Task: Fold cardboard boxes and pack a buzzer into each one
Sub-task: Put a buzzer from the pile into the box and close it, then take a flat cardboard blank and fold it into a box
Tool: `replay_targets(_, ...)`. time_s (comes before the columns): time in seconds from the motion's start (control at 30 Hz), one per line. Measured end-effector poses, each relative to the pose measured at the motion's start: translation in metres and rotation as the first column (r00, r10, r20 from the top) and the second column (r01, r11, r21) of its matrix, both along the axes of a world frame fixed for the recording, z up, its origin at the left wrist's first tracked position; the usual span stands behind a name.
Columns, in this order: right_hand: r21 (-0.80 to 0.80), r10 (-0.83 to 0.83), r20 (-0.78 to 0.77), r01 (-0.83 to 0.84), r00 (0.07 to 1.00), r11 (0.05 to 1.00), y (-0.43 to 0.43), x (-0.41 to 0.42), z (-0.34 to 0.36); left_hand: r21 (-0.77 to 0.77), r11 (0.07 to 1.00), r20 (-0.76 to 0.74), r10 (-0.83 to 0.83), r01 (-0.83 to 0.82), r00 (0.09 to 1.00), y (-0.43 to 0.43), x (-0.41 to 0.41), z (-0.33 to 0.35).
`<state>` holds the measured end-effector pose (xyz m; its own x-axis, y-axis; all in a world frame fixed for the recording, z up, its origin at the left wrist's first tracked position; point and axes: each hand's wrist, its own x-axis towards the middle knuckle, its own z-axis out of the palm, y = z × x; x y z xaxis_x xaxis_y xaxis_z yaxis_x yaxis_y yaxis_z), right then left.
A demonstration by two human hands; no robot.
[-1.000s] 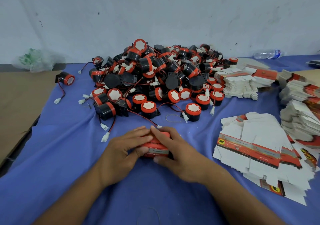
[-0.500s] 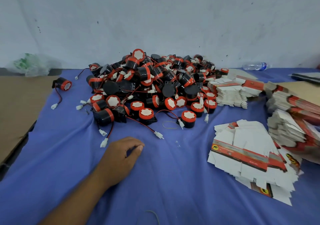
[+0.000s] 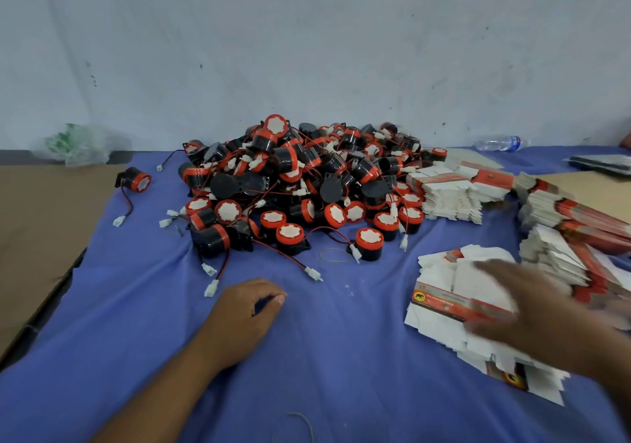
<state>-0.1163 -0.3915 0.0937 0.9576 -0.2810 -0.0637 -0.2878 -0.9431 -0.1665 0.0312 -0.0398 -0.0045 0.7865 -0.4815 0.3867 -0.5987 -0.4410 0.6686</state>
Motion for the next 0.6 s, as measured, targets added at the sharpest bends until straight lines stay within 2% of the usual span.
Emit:
replay_targets(0.07, -0.025, 0.075, -0.266, -0.085, 0.961, 0.996, 0.028, 0.006, -0.008, 0.001, 1.0, -0.004, -0.006, 0.006, 1.0, 0.0, 0.0, 0.001)
replay_targets(0.1, -0.061, 0.045, -0.325, -0.068, 0.945, 0.996, 0.032, 0.012, -0.018, 0.002, 1.0, -0.006, -0.013, 0.013, 1.0, 0.0, 0.0, 0.001)
replay_targets(0.17, -0.094, -0.002, -0.291, -0.026, 0.957, 0.995, 0.027, 0.022, -0.011, 0.004, 1.0, -0.001, -0.019, 0.019, 1.0, 0.001, 0.0, 0.001)
replay_targets(0.27, -0.117, 0.026, -0.372, -0.074, 0.928, 0.99, 0.024, 0.015, -0.012, 0.007, 1.0, 0.009, -0.022, 0.022, 1.0, 0.002, 0.002, 0.0)
replay_targets(0.33, -0.096, 0.031, -0.368, -0.071, 0.929, 0.993, 0.022, 0.011, -0.014, 0.007, 0.999, 0.012, -0.033, 0.033, 0.999, 0.001, 0.002, -0.001)
replay_targets(0.4, -0.036, -0.005, -0.292, -0.006, 0.956, 0.999, 0.019, 0.008, -0.012, 0.006, 0.999, 0.014, -0.037, 0.037, 0.999, 0.001, 0.001, 0.0)
replay_targets(0.5, 0.182, -0.104, -0.199, 0.141, 0.974, 0.973, 0.019, 0.002, -0.005, 0.007, 0.999, 0.012, -0.031, 0.031, 0.999, 0.001, 0.0, 0.0)
replay_targets(0.6, 0.389, -0.237, -0.077, 0.248, 0.968, 0.887, 0.015, 0.004, -0.007, 0.012, 0.999, 0.01, -0.038, 0.038, 0.999, 0.0, 0.0, 0.001)
